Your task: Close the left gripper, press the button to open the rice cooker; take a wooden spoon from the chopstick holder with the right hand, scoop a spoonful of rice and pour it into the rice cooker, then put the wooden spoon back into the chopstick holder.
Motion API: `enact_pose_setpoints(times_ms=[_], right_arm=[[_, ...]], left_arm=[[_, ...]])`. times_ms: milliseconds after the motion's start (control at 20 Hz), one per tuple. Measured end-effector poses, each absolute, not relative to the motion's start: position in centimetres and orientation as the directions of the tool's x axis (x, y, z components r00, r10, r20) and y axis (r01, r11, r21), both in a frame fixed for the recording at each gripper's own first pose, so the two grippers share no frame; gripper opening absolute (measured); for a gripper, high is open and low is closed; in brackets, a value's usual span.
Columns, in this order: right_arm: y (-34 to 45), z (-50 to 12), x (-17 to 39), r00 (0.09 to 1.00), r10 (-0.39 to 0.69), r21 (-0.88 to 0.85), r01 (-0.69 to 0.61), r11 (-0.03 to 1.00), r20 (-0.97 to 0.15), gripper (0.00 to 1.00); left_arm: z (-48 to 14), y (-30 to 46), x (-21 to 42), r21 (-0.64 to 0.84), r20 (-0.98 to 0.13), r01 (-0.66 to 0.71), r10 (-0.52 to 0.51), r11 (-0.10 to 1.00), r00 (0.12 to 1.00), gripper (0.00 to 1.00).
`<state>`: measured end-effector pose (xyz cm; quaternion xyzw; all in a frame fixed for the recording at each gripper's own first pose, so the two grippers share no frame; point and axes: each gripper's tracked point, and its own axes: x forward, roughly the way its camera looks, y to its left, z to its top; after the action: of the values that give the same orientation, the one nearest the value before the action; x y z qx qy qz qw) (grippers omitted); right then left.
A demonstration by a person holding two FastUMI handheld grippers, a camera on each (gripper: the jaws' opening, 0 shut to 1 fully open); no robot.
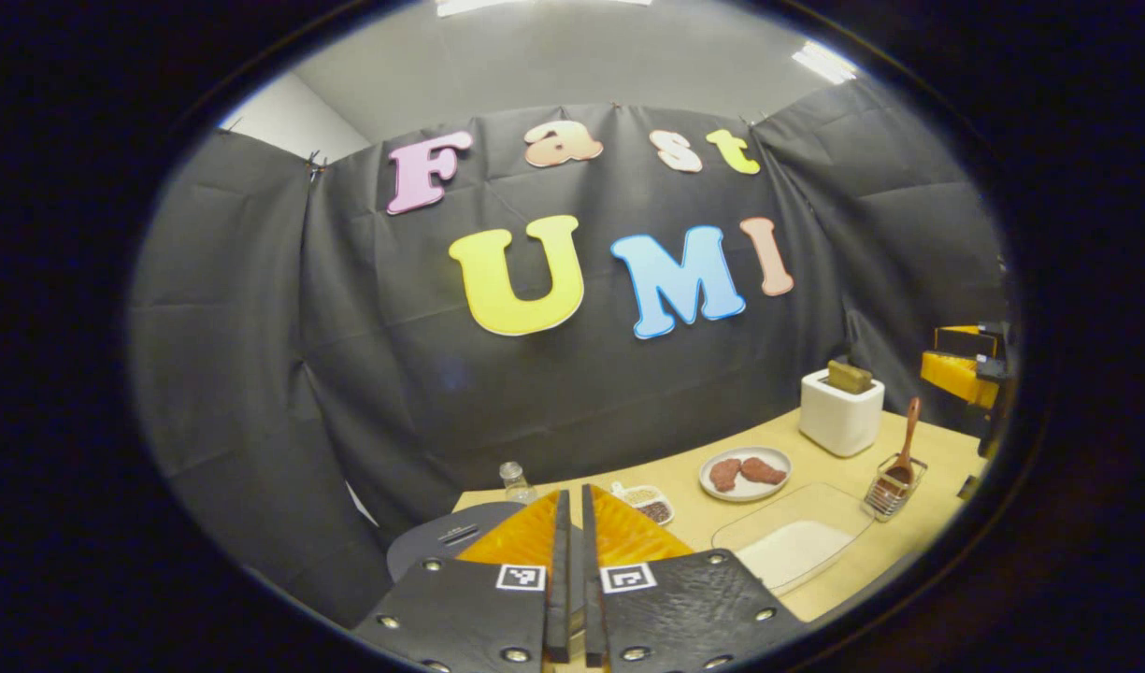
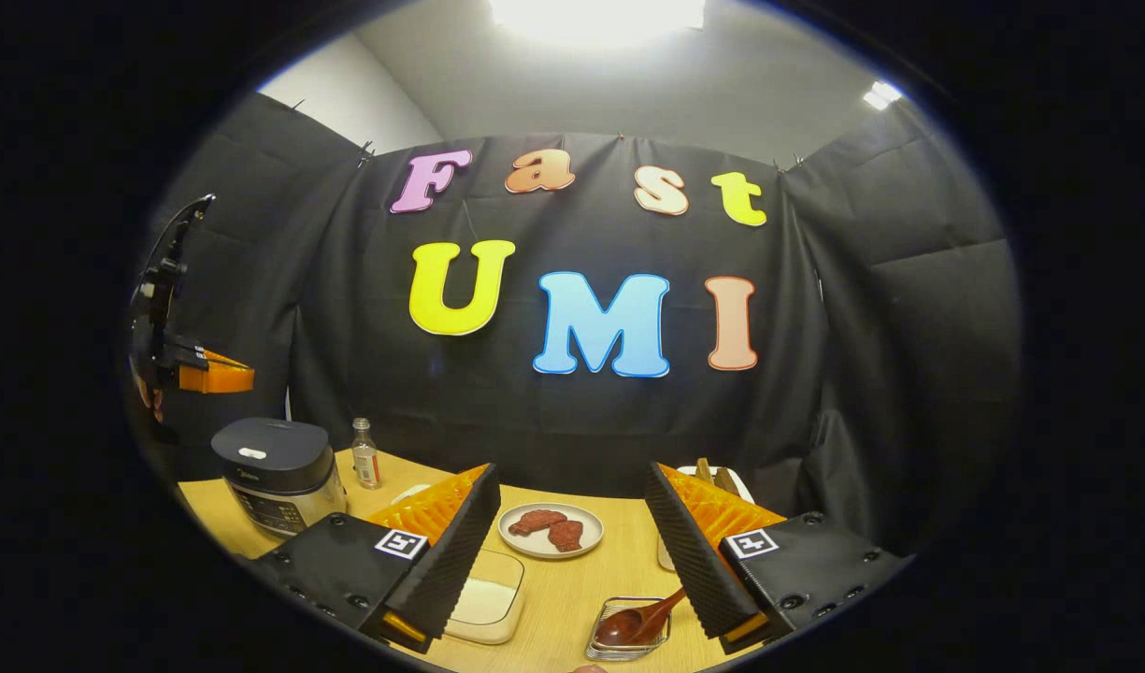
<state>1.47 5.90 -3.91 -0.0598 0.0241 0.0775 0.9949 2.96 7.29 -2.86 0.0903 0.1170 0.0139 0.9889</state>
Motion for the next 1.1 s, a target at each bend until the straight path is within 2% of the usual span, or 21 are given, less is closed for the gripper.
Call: enact_pose_setpoints(times_ms=[100, 150, 350, 500, 550, 650, 900, 1100], right_arm=[[6.1, -4.1, 1.5, 0.986, 0.154, -0.119, -0.160, 0.980, -0.059, 1.00], [6.0, -4.3, 1.5, 0.986, 0.156, -0.113, -0.162, 0.980, -0.062, 0.96], [6.1, -5.0, 1.5, 0.982, 0.171, -0.083, -0.177, 0.981, -0.079, 1.00], [5.6, -5.0, 1.7, 0.985, 0.157, -0.098, -0.164, 0.982, -0.077, 1.00], [5.7, -5.2, 1.6, 0.985, 0.158, -0.096, -0.165, 0.982, -0.076, 0.96], [5.7, -5.5, 1.5, 0.984, 0.159, -0.084, -0.166, 0.983, -0.075, 1.00], [5.2, -7.1, 1.4, 0.983, 0.155, -0.067, -0.162, 0.984, -0.099, 1.00], [5.0, -7.7, 1.5, 0.983, 0.148, -0.053, -0.154, 0.987, -0.105, 1.00]], left_arm=[[-3.8, 6.4, 3.2, 0.150, -0.268, 0.040, 0.002, 0.988, 0.963, 0.05], [-4.1, 6.1, 3.4, 0.141, -0.274, 0.070, -0.029, 0.988, 0.961, 0.04], [-6.9, 6.7, 3.2, 0.117, -0.362, 0.113, -0.063, 0.987, 0.930, 0.01], [-9.0, 8.4, 3.0, 0.073, -0.436, 0.094, -0.053, 0.993, 0.898, 0.01], [-9.7, 8.9, 2.8, 0.070, -0.454, 0.086, -0.045, 0.994, 0.890, 0.01], [-10.3, 10.2, 2.8, 0.062, -0.482, 0.072, -0.033, 0.995, 0.875, 0.01], [-13.9, 11.6, 2.3, -0.016, -0.575, 0.037, -0.039, 0.999, 0.818, 0.01], [-14.6, 13.4, 2.5, -0.030, -0.580, -0.009, -0.010, 1.000, 0.814, 0.01]])
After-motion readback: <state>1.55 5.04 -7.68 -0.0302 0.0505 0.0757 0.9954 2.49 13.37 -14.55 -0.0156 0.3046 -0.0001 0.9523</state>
